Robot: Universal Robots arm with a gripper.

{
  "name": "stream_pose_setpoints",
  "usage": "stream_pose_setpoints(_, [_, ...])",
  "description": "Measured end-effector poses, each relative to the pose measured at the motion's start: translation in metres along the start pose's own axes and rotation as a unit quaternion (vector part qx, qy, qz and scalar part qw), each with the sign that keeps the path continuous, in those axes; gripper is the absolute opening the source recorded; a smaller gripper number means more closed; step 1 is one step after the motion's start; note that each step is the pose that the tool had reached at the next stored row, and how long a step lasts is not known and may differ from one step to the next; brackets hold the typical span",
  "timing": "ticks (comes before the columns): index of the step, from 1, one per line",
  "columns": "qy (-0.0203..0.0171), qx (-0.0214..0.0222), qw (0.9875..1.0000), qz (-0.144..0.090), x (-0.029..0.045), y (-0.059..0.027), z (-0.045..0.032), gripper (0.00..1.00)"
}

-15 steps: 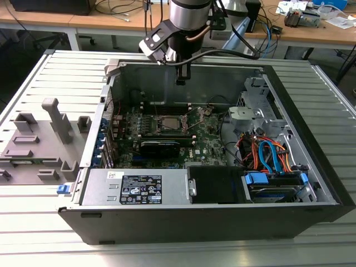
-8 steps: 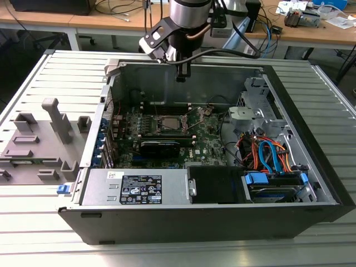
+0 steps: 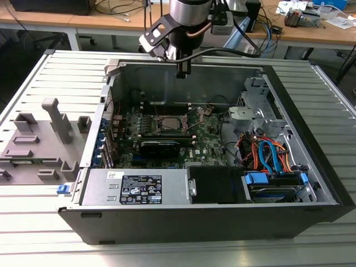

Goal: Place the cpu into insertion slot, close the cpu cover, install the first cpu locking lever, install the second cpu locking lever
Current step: 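Close the cpu cover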

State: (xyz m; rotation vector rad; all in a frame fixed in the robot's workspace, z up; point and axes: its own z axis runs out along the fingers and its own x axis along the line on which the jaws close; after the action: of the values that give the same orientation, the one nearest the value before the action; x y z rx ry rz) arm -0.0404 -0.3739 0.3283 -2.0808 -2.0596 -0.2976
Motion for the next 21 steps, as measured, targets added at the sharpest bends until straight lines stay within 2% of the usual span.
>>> stream_pose_setpoints(1, [0.0036,0.0001,1.0,0.0,0.0002,0.0001,-0.0008,0.11])
stream_pose_setpoints(3, [0.0083,0.0001,1.0,0.0,0.0005,0.0001,-0.0021,0.11])
stream_pose_setpoints(5, [0.0152,0.0002,0.9999,0.0,0.0007,0.0002,-0.0035,0.11])
stream_pose_setpoints(9, [0.0314,0.0003,0.9995,0.0,0.0009,0.0002,-0.0068,0.11])
stream_pose_setpoints(12, [0.0412,0.0004,0.9992,0.0,0.001,0.0002,-0.0084,0.11])
stream_pose_setpoints(16, [0.0562,0.0006,0.9984,0.0,0.0013,0.0002,-0.0102,0.11])
stream_pose_setpoints(17, [0.0614,0.0006,0.9981,0.0,0.0014,0.0002,-0.0108,0.11])
stream_pose_setpoints(21, [0.0776,0.0008,0.997,0.0,0.0017,0.0002,-0.0127,0.11])
